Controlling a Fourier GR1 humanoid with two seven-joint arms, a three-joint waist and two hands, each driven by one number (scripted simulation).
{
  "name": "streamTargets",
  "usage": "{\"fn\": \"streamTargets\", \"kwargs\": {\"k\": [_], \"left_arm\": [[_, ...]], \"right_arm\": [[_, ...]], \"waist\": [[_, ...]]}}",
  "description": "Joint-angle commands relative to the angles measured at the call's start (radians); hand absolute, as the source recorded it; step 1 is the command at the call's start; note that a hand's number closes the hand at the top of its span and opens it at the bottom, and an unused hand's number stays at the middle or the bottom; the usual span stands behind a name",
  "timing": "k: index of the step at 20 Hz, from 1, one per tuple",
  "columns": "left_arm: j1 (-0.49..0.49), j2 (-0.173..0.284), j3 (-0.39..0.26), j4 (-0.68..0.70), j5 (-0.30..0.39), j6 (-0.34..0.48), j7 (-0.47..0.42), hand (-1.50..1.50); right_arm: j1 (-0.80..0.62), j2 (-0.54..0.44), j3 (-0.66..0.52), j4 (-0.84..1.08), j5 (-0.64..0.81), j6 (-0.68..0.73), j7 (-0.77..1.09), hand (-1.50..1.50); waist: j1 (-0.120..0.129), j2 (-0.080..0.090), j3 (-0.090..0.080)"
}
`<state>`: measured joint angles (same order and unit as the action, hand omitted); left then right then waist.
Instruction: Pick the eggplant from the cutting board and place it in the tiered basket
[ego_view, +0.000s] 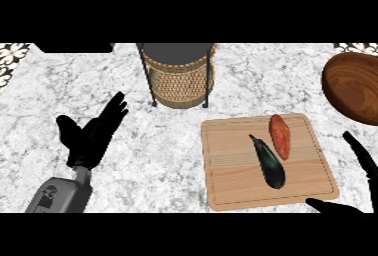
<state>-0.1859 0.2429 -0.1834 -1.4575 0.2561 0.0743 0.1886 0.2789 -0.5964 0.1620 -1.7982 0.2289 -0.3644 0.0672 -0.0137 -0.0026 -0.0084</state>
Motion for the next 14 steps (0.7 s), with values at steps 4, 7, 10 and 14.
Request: {"fn": "streamTargets", "kwargs": {"k": [4,7,10,14], "left_arm": [[0.007,-0.023,-0.023,0.025,-0.021,-0.003,-0.025,0.00],[-0.037,0.010,0.011,-0.007,0.006,-0.017,0.039,0.00],[-0.033,-0.014,0.002,0.007,0.003,-0.024,0.010,0.00],[-0.026,-0.041,-0.017,-0.005,-0.024,0.005,0.022,0.00]], "right_arm": [[-0.009,-0.128,0.093,-0.241,0.276,0.092,0.539,-1.50],[-0.088,-0.081,0.187,-0.329,0.362,0.179,0.779,-1.50],[-0.233,0.004,0.273,-0.354,0.412,0.282,0.998,-1.50],[-0.386,0.152,0.392,-0.259,0.533,0.372,1.182,-1.50]], "waist": [[0.012,0.004,-0.002],[0.031,0.003,0.002],[0.039,0.006,0.004],[0.036,0.004,0.006]]}}
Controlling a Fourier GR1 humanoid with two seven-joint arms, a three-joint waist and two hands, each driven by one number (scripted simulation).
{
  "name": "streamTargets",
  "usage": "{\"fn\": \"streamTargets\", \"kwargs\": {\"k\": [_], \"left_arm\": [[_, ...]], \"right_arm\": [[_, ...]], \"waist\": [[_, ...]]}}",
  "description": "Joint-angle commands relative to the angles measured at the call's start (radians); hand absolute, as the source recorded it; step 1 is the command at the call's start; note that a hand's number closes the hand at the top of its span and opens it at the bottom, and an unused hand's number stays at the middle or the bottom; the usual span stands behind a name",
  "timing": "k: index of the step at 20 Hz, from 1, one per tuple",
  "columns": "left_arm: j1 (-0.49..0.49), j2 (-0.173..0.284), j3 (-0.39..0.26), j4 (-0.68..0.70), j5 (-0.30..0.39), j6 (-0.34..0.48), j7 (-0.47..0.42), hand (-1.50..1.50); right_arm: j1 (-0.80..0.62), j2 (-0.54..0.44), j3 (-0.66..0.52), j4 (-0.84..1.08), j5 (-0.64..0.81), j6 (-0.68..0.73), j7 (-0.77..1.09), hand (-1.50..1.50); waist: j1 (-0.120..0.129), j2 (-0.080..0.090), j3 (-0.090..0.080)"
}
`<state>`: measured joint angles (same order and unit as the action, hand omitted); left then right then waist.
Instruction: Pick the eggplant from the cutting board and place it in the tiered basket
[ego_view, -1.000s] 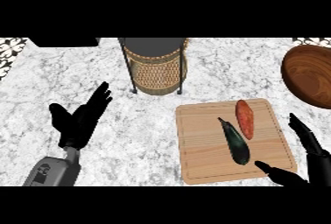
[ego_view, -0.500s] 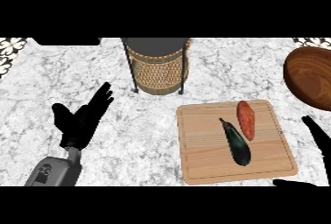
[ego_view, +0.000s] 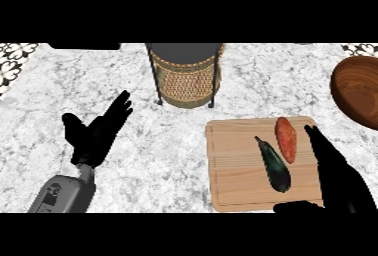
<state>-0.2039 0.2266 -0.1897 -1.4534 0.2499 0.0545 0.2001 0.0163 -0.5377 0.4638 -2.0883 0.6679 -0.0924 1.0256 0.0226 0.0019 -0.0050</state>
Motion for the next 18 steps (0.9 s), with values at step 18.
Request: {"fn": "streamTargets", "kwargs": {"k": [18], "left_arm": [[0.023,0.009,0.065,-0.035,-0.012,-0.032,0.017,0.00]], "right_arm": [[-0.084,0.340,0.089,0.313,0.273,0.183,0.203,-1.50]], "waist": [[-0.022,-0.003,0.005]]}}
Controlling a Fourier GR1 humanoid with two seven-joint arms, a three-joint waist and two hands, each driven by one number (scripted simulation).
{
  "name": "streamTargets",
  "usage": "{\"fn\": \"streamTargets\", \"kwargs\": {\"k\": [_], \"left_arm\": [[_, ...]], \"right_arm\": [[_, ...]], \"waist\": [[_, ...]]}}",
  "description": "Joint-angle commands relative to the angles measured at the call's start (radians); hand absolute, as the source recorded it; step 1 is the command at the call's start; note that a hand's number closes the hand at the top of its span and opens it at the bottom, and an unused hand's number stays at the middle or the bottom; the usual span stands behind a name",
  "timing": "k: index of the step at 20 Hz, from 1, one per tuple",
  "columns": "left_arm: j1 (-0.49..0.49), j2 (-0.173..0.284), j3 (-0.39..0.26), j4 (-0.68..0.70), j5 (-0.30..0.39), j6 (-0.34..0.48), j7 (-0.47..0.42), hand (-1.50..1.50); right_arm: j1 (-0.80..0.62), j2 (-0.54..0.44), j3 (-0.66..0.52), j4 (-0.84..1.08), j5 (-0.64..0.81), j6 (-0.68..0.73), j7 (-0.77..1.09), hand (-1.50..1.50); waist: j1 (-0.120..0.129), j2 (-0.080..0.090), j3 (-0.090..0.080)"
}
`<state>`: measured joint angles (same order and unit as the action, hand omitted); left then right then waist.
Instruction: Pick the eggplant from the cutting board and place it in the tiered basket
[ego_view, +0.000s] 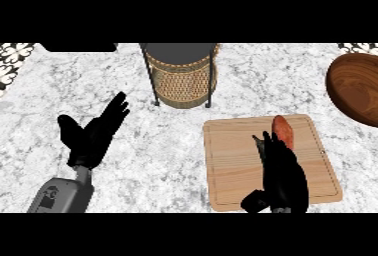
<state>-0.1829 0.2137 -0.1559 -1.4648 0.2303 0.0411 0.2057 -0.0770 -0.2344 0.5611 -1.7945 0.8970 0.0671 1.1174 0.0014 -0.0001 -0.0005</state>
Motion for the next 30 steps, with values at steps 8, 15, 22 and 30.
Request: {"fn": "streamTargets", "kwargs": {"k": [8,15,22,30], "left_arm": [[0.046,-0.019,0.029,-0.018,-0.014,-0.034,-0.014,0.00],[0.046,-0.067,0.017,-0.076,-0.068,-0.009,0.058,0.00],[0.002,-0.070,0.077,0.023,-0.067,-0.087,0.001,0.00],[0.087,-0.105,0.043,-0.099,-0.125,-0.052,0.036,0.00]], "right_arm": [[0.133,0.018,-0.058,-0.018,0.142,-0.004,0.032,-1.50],[0.146,0.079,-0.108,0.053,0.187,-0.045,-0.068,-1.50],[0.090,0.137,-0.184,0.115,0.191,-0.054,-0.118,-1.50],[0.117,0.091,-0.301,0.199,0.134,-0.111,-0.256,-1.50]], "waist": [[-0.005,-0.001,0.000],[-0.003,-0.001,0.001],[-0.003,0.000,0.000],[0.000,-0.001,0.001]]}}
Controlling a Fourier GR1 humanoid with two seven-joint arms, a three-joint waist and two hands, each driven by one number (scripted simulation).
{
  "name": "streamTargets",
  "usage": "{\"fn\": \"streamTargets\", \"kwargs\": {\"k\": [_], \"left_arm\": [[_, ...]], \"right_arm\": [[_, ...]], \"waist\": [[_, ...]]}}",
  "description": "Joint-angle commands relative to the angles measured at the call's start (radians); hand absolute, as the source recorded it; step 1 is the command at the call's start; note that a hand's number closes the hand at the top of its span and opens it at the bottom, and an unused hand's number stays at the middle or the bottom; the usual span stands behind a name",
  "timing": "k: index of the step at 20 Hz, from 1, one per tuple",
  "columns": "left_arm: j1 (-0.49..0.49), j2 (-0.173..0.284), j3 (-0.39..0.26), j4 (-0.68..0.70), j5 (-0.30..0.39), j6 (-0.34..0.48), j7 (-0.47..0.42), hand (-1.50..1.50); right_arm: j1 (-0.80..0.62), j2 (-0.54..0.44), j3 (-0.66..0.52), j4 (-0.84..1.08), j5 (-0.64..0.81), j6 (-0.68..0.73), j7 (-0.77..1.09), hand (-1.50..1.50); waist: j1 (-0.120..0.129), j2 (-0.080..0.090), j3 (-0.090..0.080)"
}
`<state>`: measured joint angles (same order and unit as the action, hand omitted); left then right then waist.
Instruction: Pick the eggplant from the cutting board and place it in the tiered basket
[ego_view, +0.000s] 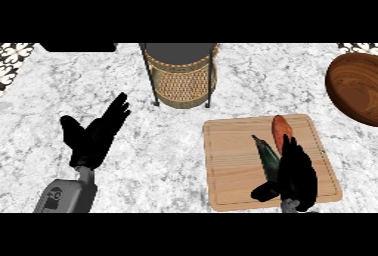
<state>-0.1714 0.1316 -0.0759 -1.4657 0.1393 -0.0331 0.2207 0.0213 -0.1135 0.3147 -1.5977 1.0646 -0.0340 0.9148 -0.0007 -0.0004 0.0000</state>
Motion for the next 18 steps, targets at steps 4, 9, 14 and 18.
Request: {"fn": "streamTargets", "kwargs": {"k": [4,9,14,18], "left_arm": [[-0.059,-0.017,0.027,0.001,-0.016,0.002,0.049,0.00],[0.010,0.006,0.050,-0.025,-0.006,-0.055,0.013,0.00],[0.004,0.001,0.058,0.040,0.002,-0.079,-0.044,0.00],[0.020,-0.033,0.016,-0.049,-0.031,-0.023,0.030,0.00]], "right_arm": [[-0.038,0.018,-0.075,0.180,-0.001,-0.098,-0.100,-1.50],[-0.083,0.018,-0.116,0.229,-0.028,-0.078,-0.154,-1.50],[-0.110,0.031,-0.112,0.323,-0.100,-0.088,-0.276,1.50],[-0.070,0.016,-0.075,0.318,-0.059,-0.125,-0.326,1.50]], "waist": [[0.000,0.001,0.000],[0.002,0.001,0.000],[0.006,0.003,0.000],[0.007,0.001,0.000]]}}
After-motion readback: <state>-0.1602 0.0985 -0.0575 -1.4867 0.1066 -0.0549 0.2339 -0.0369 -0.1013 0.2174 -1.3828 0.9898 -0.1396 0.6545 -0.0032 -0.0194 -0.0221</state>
